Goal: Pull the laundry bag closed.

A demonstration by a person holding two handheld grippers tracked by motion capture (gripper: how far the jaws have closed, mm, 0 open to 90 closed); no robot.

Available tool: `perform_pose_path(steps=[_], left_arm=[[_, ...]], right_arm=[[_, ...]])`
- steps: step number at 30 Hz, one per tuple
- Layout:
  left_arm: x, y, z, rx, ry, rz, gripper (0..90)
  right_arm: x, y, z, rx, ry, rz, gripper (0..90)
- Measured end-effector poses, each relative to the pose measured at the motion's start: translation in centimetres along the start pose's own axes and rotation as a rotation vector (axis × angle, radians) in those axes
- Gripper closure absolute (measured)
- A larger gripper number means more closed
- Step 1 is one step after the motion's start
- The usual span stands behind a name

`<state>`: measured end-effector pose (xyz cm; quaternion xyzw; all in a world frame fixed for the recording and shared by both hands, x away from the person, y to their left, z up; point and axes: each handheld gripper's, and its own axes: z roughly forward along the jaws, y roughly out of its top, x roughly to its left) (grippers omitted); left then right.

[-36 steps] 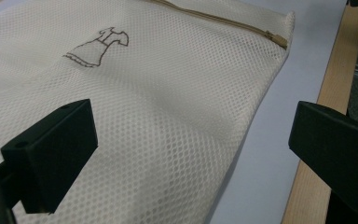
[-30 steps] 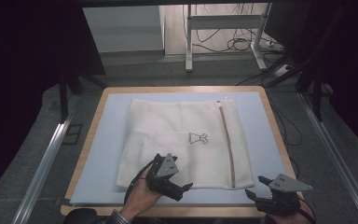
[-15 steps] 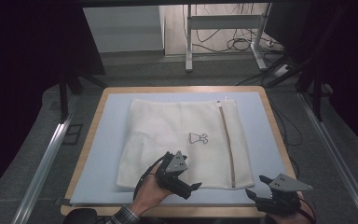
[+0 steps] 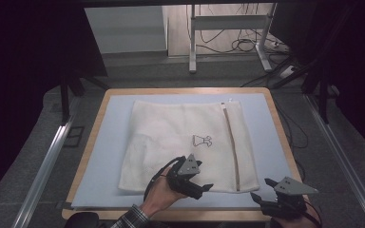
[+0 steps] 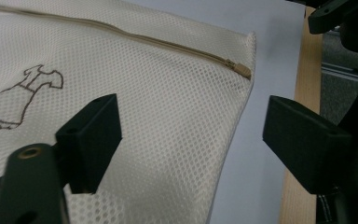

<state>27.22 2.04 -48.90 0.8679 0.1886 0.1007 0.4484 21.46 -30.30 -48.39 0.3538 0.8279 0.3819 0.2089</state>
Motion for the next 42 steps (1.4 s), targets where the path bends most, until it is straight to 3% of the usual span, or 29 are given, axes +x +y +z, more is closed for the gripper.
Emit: perform_pose_path(steps=[7,19,26,34,41,42], left_arm=[[-0.1,0.7,1.6,-0.003,-0.066,-0.017,40.0],[-0.6,1.4,4.4,0.026,-0.145,-0.007,58.8],[-1.0,1.6,6.5,0.036,-0.151,-0.025,67.8],[-1.5,1.6,8.2,0.063,-0.143,-0.002,80.6],[-1.4,1.0,9.1,0.124,-0.125,0.027,85.2],[-1.6,1.0,9.2,0.112,-0.124,0.006,85.3]], right_arm=[[-0.1,0.0,0.0,-0.001,0.0,-0.004,28.2],[-0.1,0.0,0.0,0.004,-0.004,-0.009,28.0],[0.0,-0.1,0.1,0.006,-0.032,-0.004,28.2],[0.4,0.0,0.3,0.022,-0.055,-0.031,29.3],[0.3,0.1,0.4,0.026,-0.032,-0.041,33.5],[0.4,0.2,0.5,0.027,-0.03,-0.045,34.4]])
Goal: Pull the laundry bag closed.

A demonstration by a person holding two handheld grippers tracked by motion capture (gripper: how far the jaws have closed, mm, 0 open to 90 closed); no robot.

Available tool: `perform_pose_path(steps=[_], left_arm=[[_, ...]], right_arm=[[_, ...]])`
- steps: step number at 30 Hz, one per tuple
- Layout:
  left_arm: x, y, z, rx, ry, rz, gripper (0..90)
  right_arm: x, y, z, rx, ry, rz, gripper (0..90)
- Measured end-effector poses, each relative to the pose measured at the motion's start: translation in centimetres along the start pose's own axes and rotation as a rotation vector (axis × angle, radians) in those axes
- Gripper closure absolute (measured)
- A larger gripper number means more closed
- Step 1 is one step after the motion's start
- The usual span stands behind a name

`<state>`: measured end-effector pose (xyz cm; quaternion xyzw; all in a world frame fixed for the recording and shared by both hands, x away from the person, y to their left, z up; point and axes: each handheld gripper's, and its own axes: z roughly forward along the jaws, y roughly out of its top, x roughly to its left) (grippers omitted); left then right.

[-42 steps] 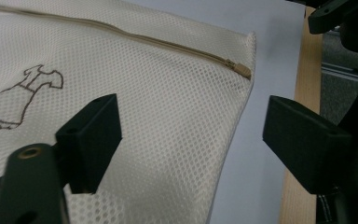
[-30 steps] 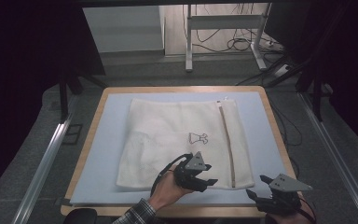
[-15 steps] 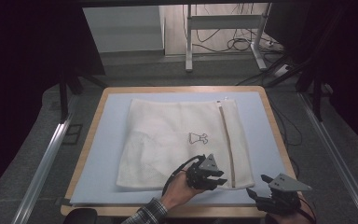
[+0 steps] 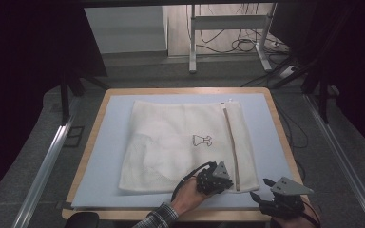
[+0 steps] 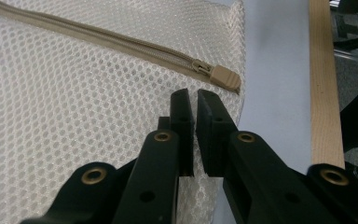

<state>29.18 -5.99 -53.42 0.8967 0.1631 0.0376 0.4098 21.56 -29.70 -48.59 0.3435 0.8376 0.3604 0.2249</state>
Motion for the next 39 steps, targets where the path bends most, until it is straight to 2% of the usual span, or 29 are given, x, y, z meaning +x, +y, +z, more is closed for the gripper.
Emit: perform_pose_path(steps=[8,17,22,28,31,37,39], left_arm=[[0.0,-0.3,0.0,-0.013,0.001,-0.005,85.9],[0.1,-0.4,0.0,-0.027,-0.008,-0.019,85.4],[0.2,-0.4,0.0,-0.023,-0.013,-0.025,85.2],[0.3,-0.4,0.0,-0.023,-0.019,-0.025,84.9],[0.2,-0.5,0.1,-0.038,-0.023,-0.046,84.9],[0.2,-0.4,0.0,-0.034,-0.025,-0.048,84.8],[0.2,-0.5,0.1,-0.036,-0.026,-0.053,84.8]], right_arm=[[0.5,0.7,1.3,0.032,0.037,-0.082,40.1],[0.8,1.6,3.2,0.054,0.077,-0.129,37.6],[1.1,2.0,4.4,0.08,0.082,-0.174,35.2],[1.1,2.2,5.5,0.108,0.088,-0.2,35.1],[1.2,2.3,5.8,0.115,0.084,-0.225,35.5],[1.2,2.4,6.1,0.134,0.064,-0.258,42.2],[1.3,2.6,5.8,0.131,0.059,-0.274,48.4]])
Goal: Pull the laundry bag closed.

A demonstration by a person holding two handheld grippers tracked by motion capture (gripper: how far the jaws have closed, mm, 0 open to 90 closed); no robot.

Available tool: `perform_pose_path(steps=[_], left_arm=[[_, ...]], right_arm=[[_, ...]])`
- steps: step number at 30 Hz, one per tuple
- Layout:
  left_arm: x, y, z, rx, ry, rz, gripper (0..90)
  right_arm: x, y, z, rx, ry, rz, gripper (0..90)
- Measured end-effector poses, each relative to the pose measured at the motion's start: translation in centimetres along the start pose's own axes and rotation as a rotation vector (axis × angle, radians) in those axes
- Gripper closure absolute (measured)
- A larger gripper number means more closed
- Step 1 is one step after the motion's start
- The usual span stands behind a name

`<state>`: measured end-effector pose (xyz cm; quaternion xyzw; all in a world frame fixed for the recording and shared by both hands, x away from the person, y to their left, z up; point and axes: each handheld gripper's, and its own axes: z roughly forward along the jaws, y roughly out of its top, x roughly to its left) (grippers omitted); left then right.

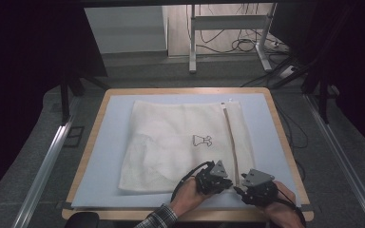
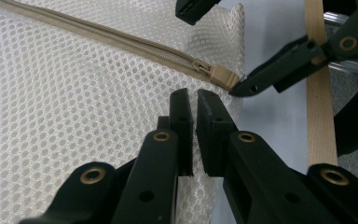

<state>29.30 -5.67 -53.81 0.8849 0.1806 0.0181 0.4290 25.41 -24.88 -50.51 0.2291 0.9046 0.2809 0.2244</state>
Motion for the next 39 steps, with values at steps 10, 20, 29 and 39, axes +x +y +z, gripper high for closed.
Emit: perform_pose_path(steps=[10,20,29,39], left_arm=[[0.1,0.0,-0.1,0.007,-0.003,0.004,84.6],[0.1,0.0,0.0,0.002,-0.006,-0.002,84.6],[-0.1,0.0,0.0,-0.008,-0.001,-0.004,84.1],[-0.9,0.2,0.3,0.008,0.0,0.046,88.8]], right_arm=[[-0.1,0.1,-0.5,-0.003,0.004,0.001,64.2],[-0.1,0.4,0.1,0.031,0.005,-0.036,80.7],[0.0,0.6,0.3,0.062,0.004,-0.083,85.1],[-0.1,0.6,0.2,0.059,0.002,-0.082,85.3]])
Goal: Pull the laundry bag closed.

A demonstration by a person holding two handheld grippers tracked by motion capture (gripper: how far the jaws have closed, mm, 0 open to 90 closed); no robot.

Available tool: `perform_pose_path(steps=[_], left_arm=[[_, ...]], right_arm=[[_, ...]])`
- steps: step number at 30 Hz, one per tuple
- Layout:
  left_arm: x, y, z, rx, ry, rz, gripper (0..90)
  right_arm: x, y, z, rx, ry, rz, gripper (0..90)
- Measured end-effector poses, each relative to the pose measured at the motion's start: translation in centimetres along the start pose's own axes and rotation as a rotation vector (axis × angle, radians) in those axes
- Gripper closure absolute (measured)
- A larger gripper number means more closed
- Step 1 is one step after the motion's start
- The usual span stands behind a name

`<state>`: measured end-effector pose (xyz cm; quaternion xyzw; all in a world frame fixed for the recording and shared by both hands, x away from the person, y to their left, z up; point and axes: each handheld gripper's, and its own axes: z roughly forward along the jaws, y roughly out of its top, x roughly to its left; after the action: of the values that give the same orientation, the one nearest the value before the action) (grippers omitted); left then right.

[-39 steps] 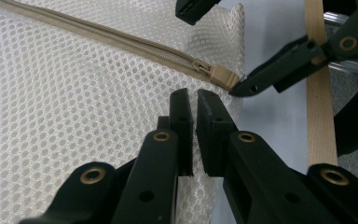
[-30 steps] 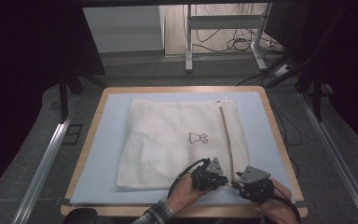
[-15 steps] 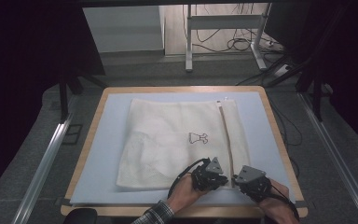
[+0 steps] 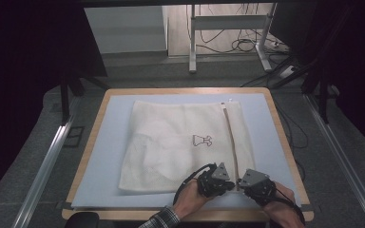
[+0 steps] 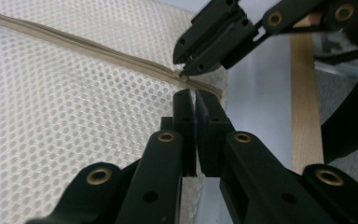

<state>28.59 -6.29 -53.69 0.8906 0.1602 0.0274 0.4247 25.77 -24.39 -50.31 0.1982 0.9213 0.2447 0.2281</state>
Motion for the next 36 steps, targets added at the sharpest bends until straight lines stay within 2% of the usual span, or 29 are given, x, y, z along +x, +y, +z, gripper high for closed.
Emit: perform_pose_path(steps=[2,6,8,9,10,11,17,22,24,36], left_arm=[[0.1,0.0,0.0,0.006,-0.009,-0.002,89.6],[0.5,0.0,0.2,-0.003,-0.047,-0.057,89.8],[0.5,0.0,0.1,0.007,-0.039,-0.041,89.9],[0.3,0.0,0.2,-0.004,-0.034,-0.048,89.9],[0.4,0.0,0.1,0.011,-0.029,-0.025,89.9],[0.3,0.0,0.1,0.012,-0.026,-0.02,89.9],[0.2,0.0,0.1,0.006,-0.019,-0.018,89.9],[0.1,0.0,0.0,0.023,0.002,0.024,89.9],[-0.1,-0.1,0.1,0.008,0.004,0.013,89.9],[-0.1,-0.1,0.0,0.017,0.012,0.032,89.8]], right_arm=[[0.0,0.0,0.0,0.001,-0.001,0.0,85.3],[0.0,0.1,0.0,0.003,-0.011,-0.004,85.6],[0.0,0.1,0.1,0.006,-0.017,-0.011,85.7],[0.0,0.1,0.1,0.006,-0.021,-0.014,85.7],[0.0,0.2,0.1,0.003,-0.022,-0.017,85.8],[0.0,0.2,0.2,0.005,-0.03,-0.021,85.8],[-0.6,0.5,0.6,0.007,-0.041,-0.022,85.9],[-0.9,0.5,0.7,0.003,-0.046,-0.014,85.9],[-1.1,0.6,0.8,0.001,-0.048,-0.007,85.8],[-2.0,0.7,1.3,-0.007,-0.047,0.013,85.8]])
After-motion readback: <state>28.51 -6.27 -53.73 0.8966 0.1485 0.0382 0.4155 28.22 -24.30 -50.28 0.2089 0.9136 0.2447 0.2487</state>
